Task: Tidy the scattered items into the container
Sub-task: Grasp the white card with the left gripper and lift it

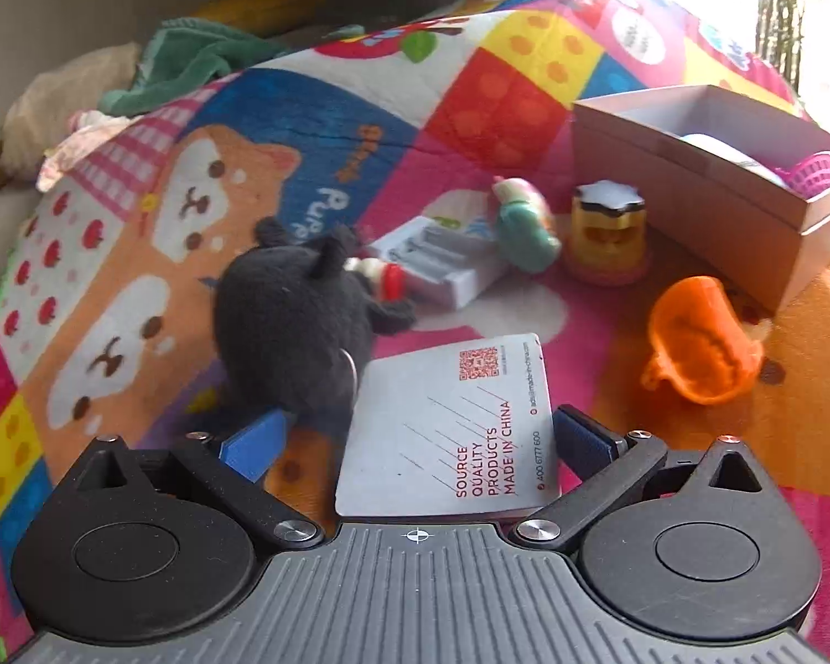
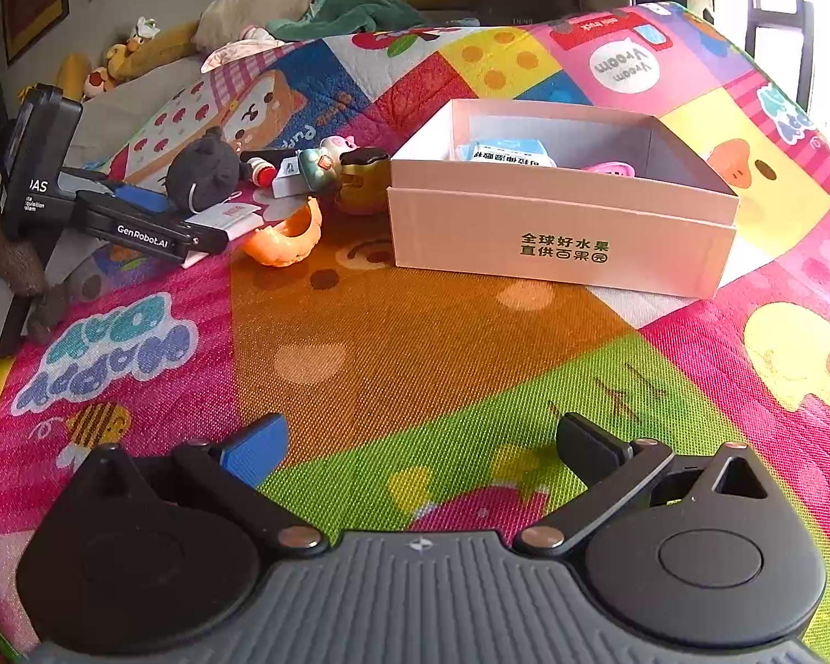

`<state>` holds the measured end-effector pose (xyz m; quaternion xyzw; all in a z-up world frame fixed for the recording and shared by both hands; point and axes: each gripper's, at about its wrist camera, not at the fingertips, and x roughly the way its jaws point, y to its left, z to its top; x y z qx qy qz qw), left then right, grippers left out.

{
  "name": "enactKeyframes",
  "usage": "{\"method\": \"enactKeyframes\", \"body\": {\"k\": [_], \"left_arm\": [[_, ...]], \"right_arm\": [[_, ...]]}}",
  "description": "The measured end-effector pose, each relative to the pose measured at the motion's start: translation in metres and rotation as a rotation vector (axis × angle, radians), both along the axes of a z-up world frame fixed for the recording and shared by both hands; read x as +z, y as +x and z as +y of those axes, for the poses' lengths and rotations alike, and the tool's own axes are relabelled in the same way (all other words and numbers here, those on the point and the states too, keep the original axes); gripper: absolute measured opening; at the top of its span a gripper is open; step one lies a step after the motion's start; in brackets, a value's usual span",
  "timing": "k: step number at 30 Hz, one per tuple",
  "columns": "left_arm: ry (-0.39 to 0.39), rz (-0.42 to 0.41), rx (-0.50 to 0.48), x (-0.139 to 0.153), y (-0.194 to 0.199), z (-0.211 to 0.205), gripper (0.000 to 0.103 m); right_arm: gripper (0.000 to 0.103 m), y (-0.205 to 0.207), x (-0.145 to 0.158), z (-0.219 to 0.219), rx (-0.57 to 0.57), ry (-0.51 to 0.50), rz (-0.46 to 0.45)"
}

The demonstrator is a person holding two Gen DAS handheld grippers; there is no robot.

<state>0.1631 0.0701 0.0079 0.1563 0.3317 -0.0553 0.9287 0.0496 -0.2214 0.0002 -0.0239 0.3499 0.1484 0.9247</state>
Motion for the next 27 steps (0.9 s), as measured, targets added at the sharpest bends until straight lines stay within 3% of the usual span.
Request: {"method": "enactKeyframes", "body": {"k": [3, 7, 11, 15, 19, 27], "left_arm": [[0.039, -0.008, 0.084, 0.002, 0.0, 0.011, 0.103], [-0.133, 0.054, 0.04, 0.006, -0.007, 0.017, 0.103], [-0.085, 0.03, 0.061, -0.001, 0.006, 0.009, 0.103], [-0.169, 0.073, 0.058, -0.001, 0.037, 0.022, 0.103], [-0.242, 0.099, 0.006, -0.004, 0.056, 0.032, 0.103], [-0.202, 0.127, -0.269, -0.004, 0.011, -0.002, 0.103]], "right_arm": [[0.103, 0.0, -0.001, 0.005, 0.003, -0.033, 0.001], [0.103, 0.0, -0.001, 0.004, 0.005, -0.034, 0.004], [0.103, 0.0, -0.001, 0.005, 0.007, -0.04, 0.003], [0.103, -0.001, -0.002, 0.005, 0.007, -0.04, 0.001], [0.103, -0.001, -0.002, 0.006, 0.007, -0.039, 0.001], [0.103, 0.0, -0.003, 0.006, 0.007, -0.038, 0.0]]}}
